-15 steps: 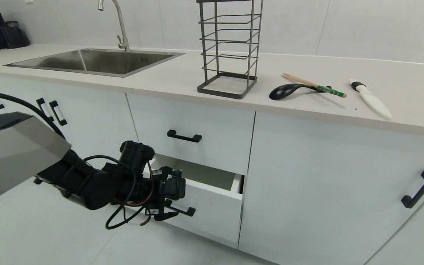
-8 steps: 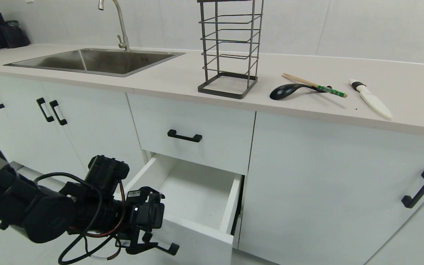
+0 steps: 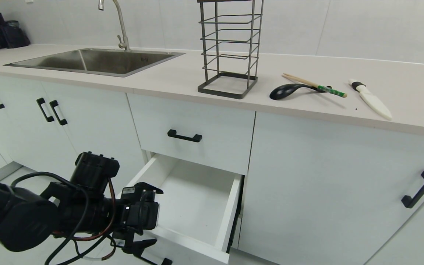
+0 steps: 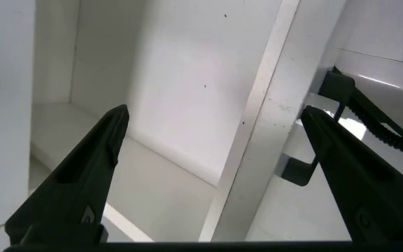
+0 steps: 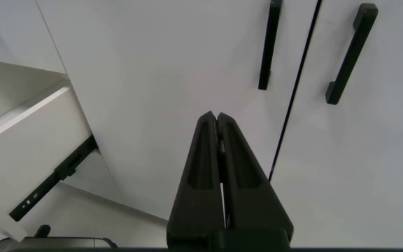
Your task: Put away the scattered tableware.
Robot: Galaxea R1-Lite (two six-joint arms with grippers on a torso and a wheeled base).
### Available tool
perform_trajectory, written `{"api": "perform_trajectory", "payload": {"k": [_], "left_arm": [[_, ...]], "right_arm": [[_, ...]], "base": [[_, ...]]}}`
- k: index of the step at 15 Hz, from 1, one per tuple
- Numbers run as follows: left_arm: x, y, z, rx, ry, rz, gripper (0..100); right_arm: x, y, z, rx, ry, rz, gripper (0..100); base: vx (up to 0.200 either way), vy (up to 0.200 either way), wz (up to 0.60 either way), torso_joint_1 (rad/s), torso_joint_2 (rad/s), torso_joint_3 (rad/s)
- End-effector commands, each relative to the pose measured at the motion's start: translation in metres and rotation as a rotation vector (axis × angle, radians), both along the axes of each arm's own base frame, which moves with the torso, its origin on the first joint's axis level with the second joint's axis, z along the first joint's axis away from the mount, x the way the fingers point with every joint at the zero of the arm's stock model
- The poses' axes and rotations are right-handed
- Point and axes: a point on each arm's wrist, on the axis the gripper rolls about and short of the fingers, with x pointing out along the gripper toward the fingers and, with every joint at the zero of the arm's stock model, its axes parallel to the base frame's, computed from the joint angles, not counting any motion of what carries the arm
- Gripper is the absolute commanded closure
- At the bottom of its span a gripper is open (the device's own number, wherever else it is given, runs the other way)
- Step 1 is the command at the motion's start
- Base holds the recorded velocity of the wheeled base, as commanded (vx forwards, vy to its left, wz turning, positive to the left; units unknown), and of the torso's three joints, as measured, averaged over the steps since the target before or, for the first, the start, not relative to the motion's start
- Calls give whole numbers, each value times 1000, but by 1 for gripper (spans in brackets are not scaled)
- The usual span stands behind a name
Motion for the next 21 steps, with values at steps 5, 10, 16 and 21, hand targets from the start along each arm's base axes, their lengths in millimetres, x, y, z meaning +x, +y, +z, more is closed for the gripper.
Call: {"api": "perform_trajectory", "payload": {"k": [5, 10, 16, 21], "left_arm": [[-57, 20, 53, -170, 10, 98, 0], [-65, 46, 76, -580, 71, 517, 0], [-80, 64, 51, -572, 46, 695, 0], [-120, 74, 78, -676, -154, 663, 0]], "right_arm": [[0, 0, 0, 0, 1, 1, 100], [0, 0, 0, 0, 1, 1, 100], [0, 0, 0, 0, 1, 1, 100], [0, 0, 0, 0, 1, 1, 100]], "base": [[0, 0, 0, 0, 0, 0], [0, 0, 0, 0, 0, 0], [0, 0, 0, 0, 0, 0], [0, 0, 0, 0, 0, 0]]}}
